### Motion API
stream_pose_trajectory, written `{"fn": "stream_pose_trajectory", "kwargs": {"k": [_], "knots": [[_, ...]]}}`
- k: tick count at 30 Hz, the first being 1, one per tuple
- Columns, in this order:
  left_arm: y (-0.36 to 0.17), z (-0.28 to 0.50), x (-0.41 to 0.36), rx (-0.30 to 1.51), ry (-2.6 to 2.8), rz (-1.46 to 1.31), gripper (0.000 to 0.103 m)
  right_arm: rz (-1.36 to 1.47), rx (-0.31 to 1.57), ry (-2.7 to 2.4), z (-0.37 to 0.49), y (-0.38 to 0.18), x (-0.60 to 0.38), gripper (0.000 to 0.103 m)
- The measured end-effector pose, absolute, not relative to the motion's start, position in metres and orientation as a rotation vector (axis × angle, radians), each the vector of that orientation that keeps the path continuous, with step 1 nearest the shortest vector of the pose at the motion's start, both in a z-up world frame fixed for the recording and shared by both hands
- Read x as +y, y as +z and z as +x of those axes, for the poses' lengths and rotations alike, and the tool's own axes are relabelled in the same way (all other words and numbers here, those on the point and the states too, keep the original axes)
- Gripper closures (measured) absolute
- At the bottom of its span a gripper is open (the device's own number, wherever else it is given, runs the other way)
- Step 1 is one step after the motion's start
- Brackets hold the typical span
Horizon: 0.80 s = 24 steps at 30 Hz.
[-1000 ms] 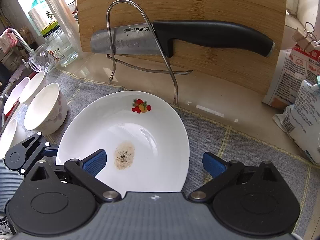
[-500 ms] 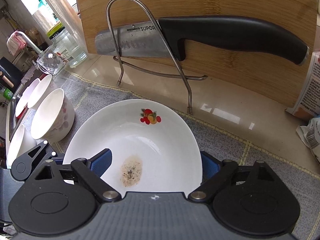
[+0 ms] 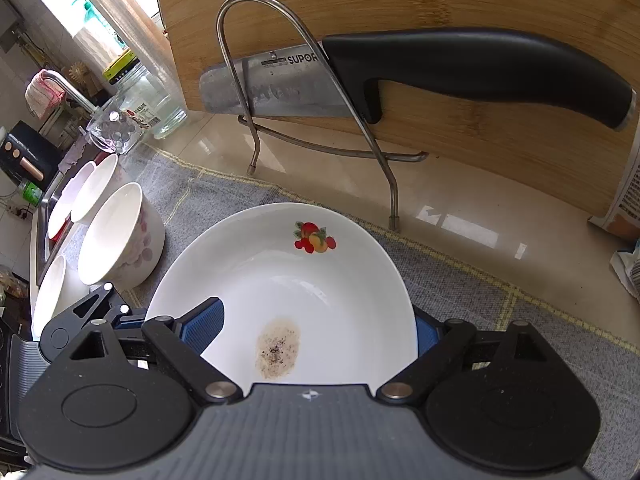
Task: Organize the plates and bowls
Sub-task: 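Lift the stained plate off the towel with the right tool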
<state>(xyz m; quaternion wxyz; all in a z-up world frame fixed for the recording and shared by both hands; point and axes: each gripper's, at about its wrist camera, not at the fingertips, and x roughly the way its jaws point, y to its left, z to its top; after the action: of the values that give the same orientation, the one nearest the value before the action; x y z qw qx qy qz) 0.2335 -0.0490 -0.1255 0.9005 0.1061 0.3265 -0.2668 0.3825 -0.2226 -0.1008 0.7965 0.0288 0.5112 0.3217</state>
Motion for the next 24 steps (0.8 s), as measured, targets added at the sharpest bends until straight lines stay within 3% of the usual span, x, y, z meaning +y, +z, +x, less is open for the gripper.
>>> {"fn": "stream_pose_trajectory", "kwargs": {"k": [24], "knots": [[-0.1202, 0.2277, -0.0515, 0.675, -0.559, 0.242, 0.002, 0.03, 1.128, 0.699, 0.3782, -0.1002, -0.2169, 0.006]]}}
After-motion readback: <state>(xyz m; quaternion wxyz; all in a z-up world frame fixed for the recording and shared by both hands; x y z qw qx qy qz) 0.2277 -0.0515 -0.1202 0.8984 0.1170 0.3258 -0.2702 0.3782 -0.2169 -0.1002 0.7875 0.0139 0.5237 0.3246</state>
